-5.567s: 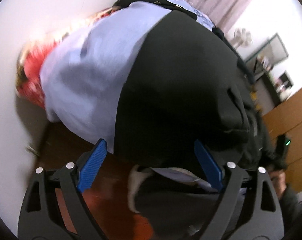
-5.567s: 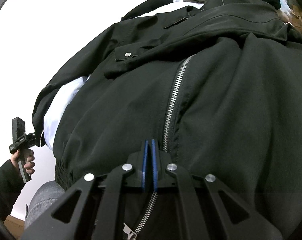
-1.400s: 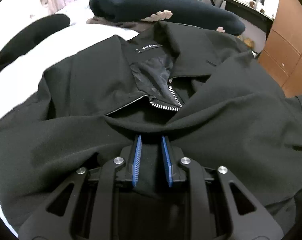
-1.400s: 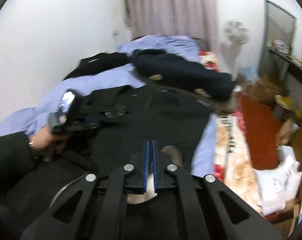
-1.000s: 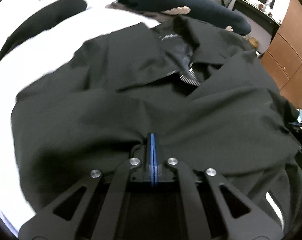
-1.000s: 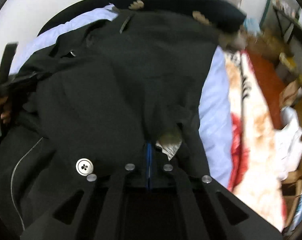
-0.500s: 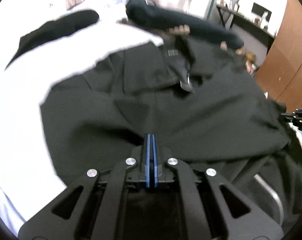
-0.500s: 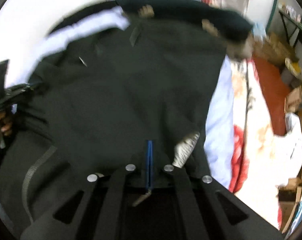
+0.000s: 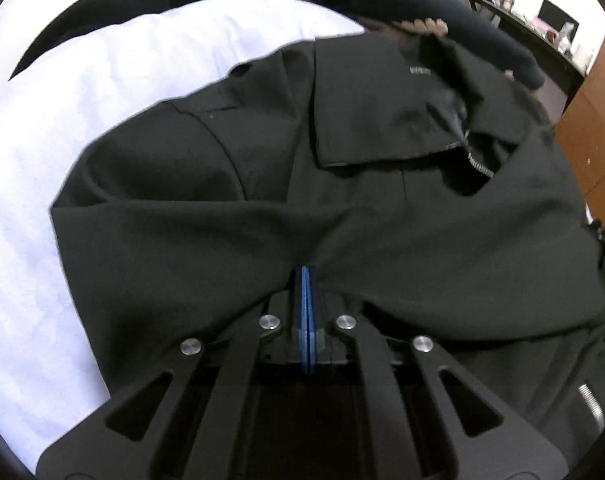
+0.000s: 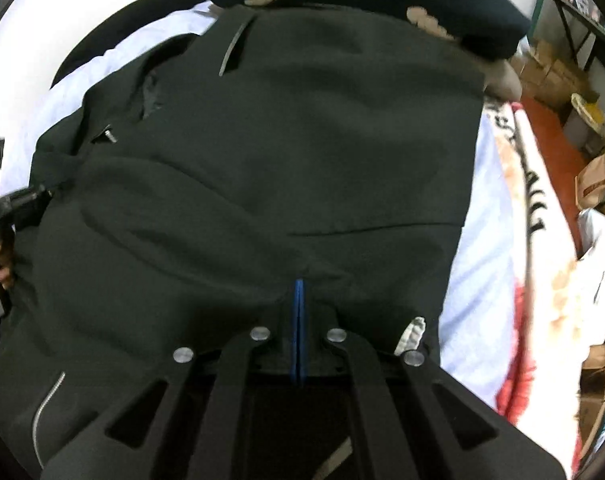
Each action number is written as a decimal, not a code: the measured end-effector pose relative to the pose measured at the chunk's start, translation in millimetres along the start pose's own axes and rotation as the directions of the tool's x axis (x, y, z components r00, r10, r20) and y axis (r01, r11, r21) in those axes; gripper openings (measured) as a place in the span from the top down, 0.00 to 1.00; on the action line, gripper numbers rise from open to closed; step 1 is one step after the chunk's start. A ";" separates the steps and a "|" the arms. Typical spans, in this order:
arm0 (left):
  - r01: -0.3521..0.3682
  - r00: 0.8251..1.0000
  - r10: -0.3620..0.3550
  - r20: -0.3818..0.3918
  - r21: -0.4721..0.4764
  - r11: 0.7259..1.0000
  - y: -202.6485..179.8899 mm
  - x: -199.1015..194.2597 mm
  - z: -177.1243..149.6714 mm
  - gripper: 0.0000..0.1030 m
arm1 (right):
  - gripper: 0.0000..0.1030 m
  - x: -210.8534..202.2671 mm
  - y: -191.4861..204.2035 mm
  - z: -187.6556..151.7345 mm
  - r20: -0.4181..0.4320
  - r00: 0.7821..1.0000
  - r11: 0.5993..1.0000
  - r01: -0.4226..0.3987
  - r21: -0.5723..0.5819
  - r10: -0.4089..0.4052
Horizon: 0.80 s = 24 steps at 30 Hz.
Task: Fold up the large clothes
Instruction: 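Smooth the folded jacket with both tools pressing the fabric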
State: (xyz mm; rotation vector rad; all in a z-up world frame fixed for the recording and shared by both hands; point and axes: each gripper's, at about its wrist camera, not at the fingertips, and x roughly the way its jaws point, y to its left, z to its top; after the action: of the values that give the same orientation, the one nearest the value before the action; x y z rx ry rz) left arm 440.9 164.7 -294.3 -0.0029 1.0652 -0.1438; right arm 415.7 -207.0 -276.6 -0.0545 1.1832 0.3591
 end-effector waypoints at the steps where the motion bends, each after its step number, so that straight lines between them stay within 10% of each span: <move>1: 0.000 1.000 0.000 0.000 -0.004 1.000 0.3 1.6 -1.2 0.97 | 1.00 2.6 0.3 0.7 -0.003 1.000 1.000 0.001 0.001 -0.001; 10: 0.026 1.000 -0.026 0.015 0.003 1.000 -19.4 -50.7 -22.9 0.99 | 0.99 -50.7 13.1 -12.5 0.055 0.998 0.998 0.021 -0.051 -0.018; 24: 0.137 0.990 -0.135 -0.033 0.078 0.988 -99.9 -163.3 -150.1 0.99 | 0.98 -155.0 65.4 -173.8 0.099 0.993 0.988 -0.051 -0.146 0.065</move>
State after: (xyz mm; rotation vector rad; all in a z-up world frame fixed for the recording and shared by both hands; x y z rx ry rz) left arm 220.7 95.3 -217.7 -0.0014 1.0863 -0.3102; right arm 189.4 -223.1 -192.4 -0.1254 1.0568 0.4928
